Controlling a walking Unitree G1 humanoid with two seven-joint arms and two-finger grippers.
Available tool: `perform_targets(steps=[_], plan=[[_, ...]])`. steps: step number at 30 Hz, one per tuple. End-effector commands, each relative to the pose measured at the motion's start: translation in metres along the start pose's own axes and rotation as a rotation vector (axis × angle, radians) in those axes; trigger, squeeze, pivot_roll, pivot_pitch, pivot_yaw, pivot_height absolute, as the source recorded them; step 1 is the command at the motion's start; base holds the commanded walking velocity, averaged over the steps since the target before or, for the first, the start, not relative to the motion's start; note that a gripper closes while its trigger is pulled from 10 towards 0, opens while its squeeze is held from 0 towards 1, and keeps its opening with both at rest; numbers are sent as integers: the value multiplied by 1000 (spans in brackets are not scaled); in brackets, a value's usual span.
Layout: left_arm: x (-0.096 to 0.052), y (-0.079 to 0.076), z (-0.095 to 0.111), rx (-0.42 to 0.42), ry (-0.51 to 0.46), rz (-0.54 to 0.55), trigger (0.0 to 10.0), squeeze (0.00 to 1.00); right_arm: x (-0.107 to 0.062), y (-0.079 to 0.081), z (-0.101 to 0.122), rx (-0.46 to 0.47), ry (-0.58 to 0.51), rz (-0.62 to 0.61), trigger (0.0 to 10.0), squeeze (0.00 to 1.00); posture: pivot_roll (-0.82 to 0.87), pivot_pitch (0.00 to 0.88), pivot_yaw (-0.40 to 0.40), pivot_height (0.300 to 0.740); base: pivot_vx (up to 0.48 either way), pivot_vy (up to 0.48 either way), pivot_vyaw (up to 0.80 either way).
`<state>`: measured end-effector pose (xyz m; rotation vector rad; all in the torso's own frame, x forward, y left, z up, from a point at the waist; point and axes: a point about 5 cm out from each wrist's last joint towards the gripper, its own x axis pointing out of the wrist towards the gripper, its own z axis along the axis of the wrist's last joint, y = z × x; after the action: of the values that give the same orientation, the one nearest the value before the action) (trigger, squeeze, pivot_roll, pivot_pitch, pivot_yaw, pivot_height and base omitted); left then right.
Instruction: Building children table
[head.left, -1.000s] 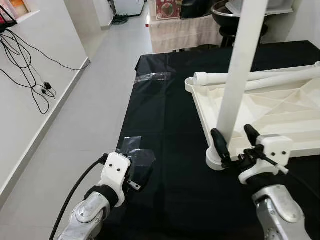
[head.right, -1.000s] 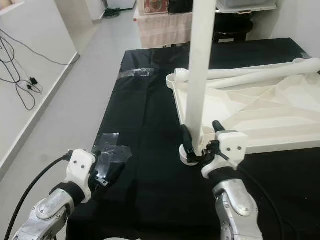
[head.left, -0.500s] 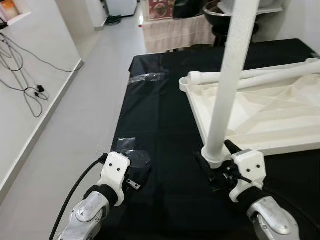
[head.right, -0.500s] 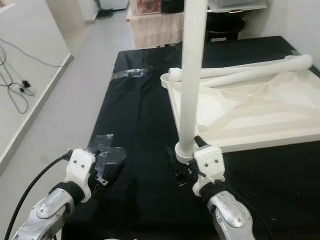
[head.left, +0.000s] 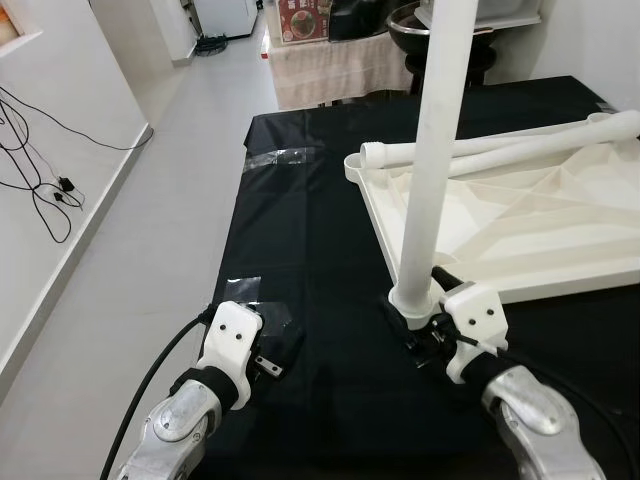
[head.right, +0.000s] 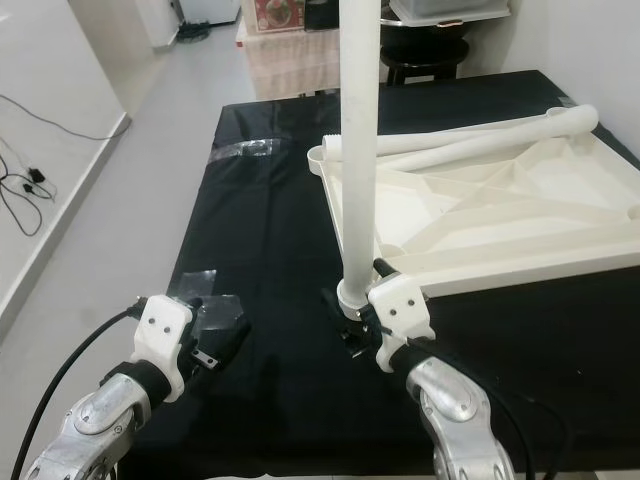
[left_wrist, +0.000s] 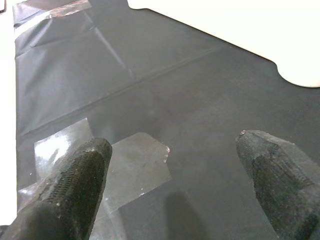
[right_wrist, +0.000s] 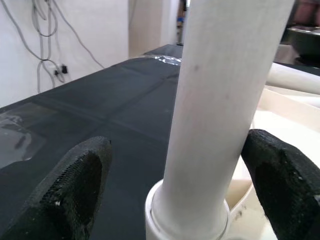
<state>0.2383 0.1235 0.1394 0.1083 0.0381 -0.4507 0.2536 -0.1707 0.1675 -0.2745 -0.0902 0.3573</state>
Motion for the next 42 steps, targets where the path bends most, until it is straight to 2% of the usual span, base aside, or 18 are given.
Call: perform_targets(steps=[1, 7, 9, 13, 16, 17, 18, 19, 20, 21, 22, 24, 26, 28, 35, 37, 39, 42], plan=[[-2, 2, -3, 0, 17, 19, 10000, 0, 0, 0, -3, 14, 8, 0, 10000, 0, -16, 137, 78, 740, 0, 0, 0], [-2, 0, -4, -7, 16, 17, 10000, 0, 8, -11, 1, 32, -19, -28, 10000, 0, -21, 136, 80, 740, 0, 0, 0], [-2, -2, -4, -12, 18, 13, 10000, 0, 33, -3, 15, 81, -88, -9, 10000, 0, -6, 134, 80, 740, 0, 0, 0], [-2, -3, -4, -13, 19, 12, 10000, 0, 44, 3, 21, 87, -112, 7, 10000, 0, -5, 134, 79, 740, 0, 0, 0], [-3, -3, -5, -14, 21, 15, 10000, 0, 60, 24, 34, 106, -157, 98, 10000, 0, 4, 129, 76, 740, 0, 0, 0], [-3, -3, -5, -14, 21, 15, 10000, 0, 60, 24, 34, 106, -157, 98, 10000, 0, 4, 129, 76, 740, 0, 0, 0], [-3, -4, -5, -15, 22, 16, 10000, 0, 62, 35, 39, 113, -170, 181, 10000, 0, 5, 129, 76, 740, 0, 0, 0], [-3, -4, -5, -15, 22, 16, 10000, 0, 62, 35, 39, 113, -170, 181, 10000, 0, 5, 129, 76, 740, 0, 0, 0], [-3, -4, -5, -16, 23, 15, 10000, 0, 57, 50, 42, 90, -177, 326, 10000, 0, 5, 129, 76, 740, 0, 0, 0], [-3, -4, -5, -16, 23, 15, 10000, 0, 57, 50, 42, 90, -177, 326, 10000, 0, 5, 129, 76, 740, 0, 0, 0], [-3, -4, -5, -16, 24, 15, 10000, 0, 49, 64, 44, 47, -174, 477, 10000, 0, 6, 127, 76, 740, 0, 0, 0], [-3, -4, -5, -16, 24, 15, 10000, 0, 49, 64, 44, 47, -174, 477, 10000, 0, 6, 127, 76, 740, 0, 0, 0], [-4, -4, -6, -17, 26, 12, 10000, 0, 35, 82, 49, 28, -174, 653, 10000, 0, 10, 124, 85, 740, 0, 0, 0], [-4, -3, -6, -16, 28, 9, 10000, 0, 29, 90, 55, 52, -185, 713, 10000, 0, 15, 123, 88, 740, 0, 0, 0], [-4, -3, -5, -13, 28, 13, 10000, 0, 31, 90, 53, 73, -170, 710, 10000, 0, 24, 125, 88, 740, 0, 0, 0], [-4, -3, -5, -13, 27, 14, 10000, 0, 35, 83, 47, 48, -138, 664, 10000, 0, 23, 126, 87, 740, 0, 0, 0], [-4, -2, -5, -14, 27, 15, 10000, 0, 47, 64, 34, 14, -64, 499, 10000, 0, 23, 129, 89, 740, 0, 0, 0], [-4, -2, -5, -15, 27, 15, 10000, 0, 50, 57, 31, 11, -42, 444, 10000, 0, 23, 129, 89, 740, 0, 0, 0]])
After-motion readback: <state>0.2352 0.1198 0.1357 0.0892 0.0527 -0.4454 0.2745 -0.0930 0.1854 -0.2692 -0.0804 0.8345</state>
